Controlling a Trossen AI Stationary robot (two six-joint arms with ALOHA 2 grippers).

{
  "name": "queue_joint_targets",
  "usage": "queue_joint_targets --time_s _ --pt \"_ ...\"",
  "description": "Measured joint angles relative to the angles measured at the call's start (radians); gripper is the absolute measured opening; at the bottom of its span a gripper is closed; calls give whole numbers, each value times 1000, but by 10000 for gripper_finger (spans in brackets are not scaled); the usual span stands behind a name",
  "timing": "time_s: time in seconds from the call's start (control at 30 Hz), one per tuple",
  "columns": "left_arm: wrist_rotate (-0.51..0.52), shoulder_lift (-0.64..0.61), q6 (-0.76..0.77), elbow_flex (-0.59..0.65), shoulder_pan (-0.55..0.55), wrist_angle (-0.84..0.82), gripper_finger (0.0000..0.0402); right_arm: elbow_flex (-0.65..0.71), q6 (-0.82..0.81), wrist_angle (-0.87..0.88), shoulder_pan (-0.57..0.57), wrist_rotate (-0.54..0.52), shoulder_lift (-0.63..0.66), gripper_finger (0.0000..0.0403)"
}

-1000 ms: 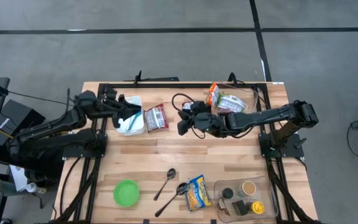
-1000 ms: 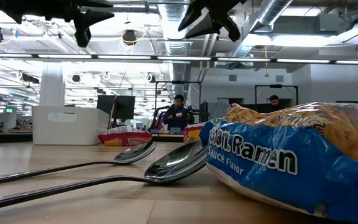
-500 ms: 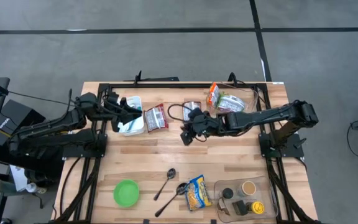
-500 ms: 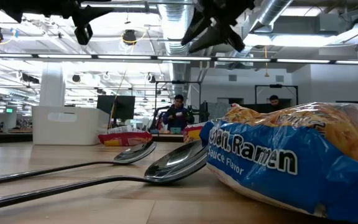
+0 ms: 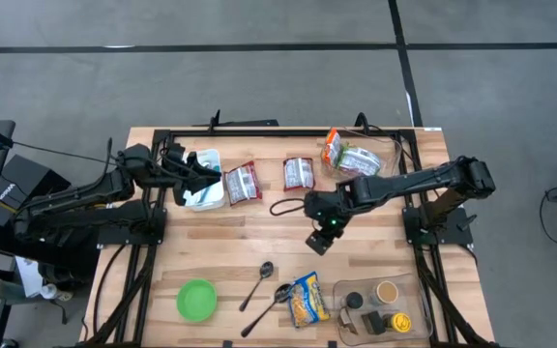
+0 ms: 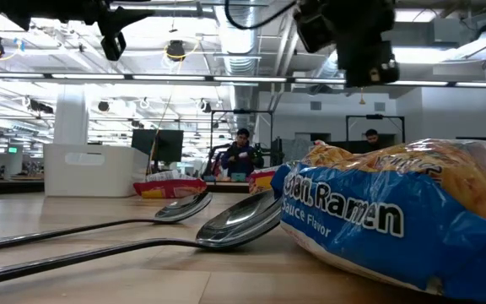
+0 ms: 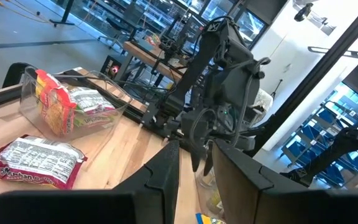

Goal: Pick & Place Food Item
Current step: Put the blue noodle pack into the top transparent bin

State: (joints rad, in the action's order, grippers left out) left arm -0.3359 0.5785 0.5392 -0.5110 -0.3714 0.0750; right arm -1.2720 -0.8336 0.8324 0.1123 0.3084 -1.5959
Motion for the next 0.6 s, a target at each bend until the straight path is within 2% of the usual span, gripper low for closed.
queue_joint_targets --time_s 0.13,0.4,0.53,0.6 --pt "1 0 0 0 0 0 92 0 -23 25 9 3 0 107" --pt "3 0 0 0 0 0 92 0 -107 -50 36 3 0 107" --pt "3 0 0 0 0 0 92 0 6 -62 45 2 0 107" --pt "3 0 0 0 0 0 92 0 14 -77 51 -3 0 107"
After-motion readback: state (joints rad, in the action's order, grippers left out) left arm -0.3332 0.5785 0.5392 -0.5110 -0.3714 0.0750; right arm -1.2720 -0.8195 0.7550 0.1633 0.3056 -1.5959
